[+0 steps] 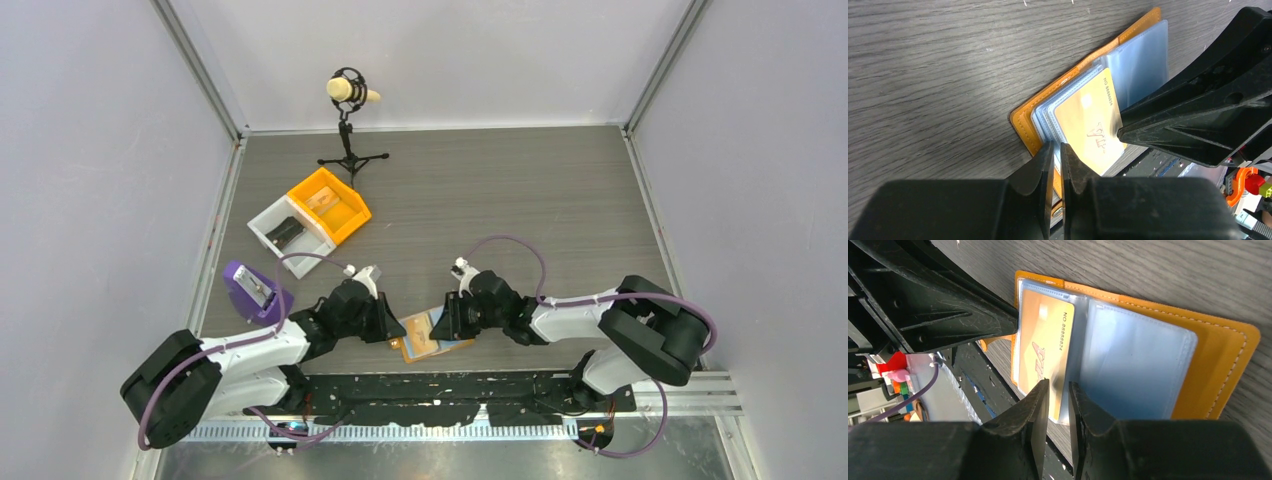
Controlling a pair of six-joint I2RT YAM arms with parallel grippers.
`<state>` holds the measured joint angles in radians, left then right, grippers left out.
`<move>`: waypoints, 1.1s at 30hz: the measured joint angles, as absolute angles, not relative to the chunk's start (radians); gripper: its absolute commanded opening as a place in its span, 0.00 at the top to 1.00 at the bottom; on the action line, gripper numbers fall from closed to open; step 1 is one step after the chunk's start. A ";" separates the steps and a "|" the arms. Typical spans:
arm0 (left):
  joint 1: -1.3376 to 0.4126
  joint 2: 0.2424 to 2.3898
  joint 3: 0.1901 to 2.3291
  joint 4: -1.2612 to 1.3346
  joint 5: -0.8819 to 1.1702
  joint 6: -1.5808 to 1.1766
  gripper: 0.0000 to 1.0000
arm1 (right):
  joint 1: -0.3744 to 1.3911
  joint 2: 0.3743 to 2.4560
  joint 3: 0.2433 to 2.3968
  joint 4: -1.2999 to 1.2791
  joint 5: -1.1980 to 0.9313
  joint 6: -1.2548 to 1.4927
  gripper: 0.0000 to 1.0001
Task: Take the credit cards out of the card holder
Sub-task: Remove the credit card from the card holder.
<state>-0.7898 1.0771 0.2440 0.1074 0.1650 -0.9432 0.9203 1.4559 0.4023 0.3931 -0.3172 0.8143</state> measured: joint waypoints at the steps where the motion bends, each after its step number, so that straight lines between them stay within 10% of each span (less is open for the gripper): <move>1: -0.791 1.077 0.244 0.109 0.165 -0.943 0.88 | 0.919 1.458 0.398 0.402 -0.321 0.817 0.73; 6: -0.792 1.077 0.237 0.123 0.165 -0.949 0.88 | 0.912 1.480 0.381 0.451 -0.347 0.836 0.94; 33: -0.798 1.039 0.242 0.079 0.124 -0.936 0.84 | 0.828 1.200 0.294 0.371 -0.367 0.852 0.95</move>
<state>-0.7982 1.0386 0.2424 0.0792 0.1242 -0.9360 0.8284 1.1995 0.2935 0.3706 -0.3672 0.8516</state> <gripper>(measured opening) 0.144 0.070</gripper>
